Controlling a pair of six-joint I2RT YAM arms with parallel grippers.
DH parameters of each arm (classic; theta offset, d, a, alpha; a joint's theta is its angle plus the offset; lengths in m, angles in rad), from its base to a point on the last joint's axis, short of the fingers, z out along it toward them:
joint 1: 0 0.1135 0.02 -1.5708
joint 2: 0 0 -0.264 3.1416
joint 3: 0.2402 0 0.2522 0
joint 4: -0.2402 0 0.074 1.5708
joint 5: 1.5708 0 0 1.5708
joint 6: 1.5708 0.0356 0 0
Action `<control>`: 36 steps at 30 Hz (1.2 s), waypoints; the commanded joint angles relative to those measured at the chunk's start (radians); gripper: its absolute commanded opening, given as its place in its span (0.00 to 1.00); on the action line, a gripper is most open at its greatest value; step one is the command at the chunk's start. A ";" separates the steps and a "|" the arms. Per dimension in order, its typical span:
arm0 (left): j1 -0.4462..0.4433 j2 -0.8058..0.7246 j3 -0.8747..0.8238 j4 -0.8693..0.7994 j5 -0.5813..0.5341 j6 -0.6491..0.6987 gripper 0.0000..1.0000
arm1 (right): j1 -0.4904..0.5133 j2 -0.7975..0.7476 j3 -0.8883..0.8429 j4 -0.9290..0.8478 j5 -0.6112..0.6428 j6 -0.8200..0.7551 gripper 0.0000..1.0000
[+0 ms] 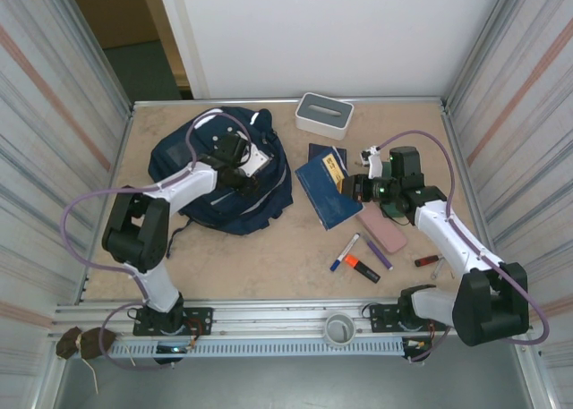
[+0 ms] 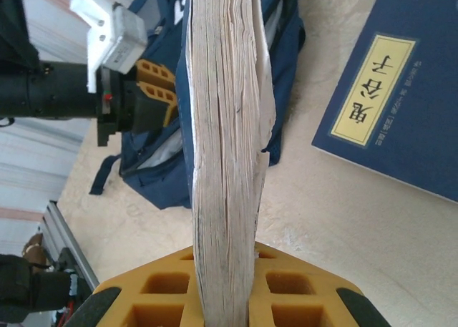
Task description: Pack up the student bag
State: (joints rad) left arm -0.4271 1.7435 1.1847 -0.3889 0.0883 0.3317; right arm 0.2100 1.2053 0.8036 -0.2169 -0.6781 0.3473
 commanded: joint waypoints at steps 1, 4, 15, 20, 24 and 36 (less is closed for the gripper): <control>0.020 -0.108 0.018 0.033 0.078 -0.041 0.12 | 0.013 0.010 0.030 0.025 -0.013 0.098 0.00; 0.070 -0.256 -0.050 0.162 0.213 -0.130 0.01 | 0.076 0.031 0.044 0.076 -0.010 0.178 0.00; 0.228 -0.408 -0.063 0.343 0.528 -0.295 0.00 | 0.356 0.361 0.229 0.306 0.150 0.476 0.00; 0.265 -0.383 -0.038 0.352 0.612 -0.310 0.00 | 0.418 0.572 0.381 0.417 0.272 0.582 0.00; 0.275 -0.371 -0.033 0.359 0.655 -0.329 0.00 | 0.454 0.728 0.516 0.480 0.428 0.662 0.01; 0.330 -0.352 -0.031 0.389 0.671 -0.413 0.00 | 0.503 0.922 0.744 0.473 0.531 0.642 0.43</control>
State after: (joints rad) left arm -0.1112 1.4025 1.0977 -0.1253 0.6987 -0.0486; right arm 0.7162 2.1735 1.5612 0.2249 -0.1627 1.0164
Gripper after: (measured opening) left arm 0.091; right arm 0.399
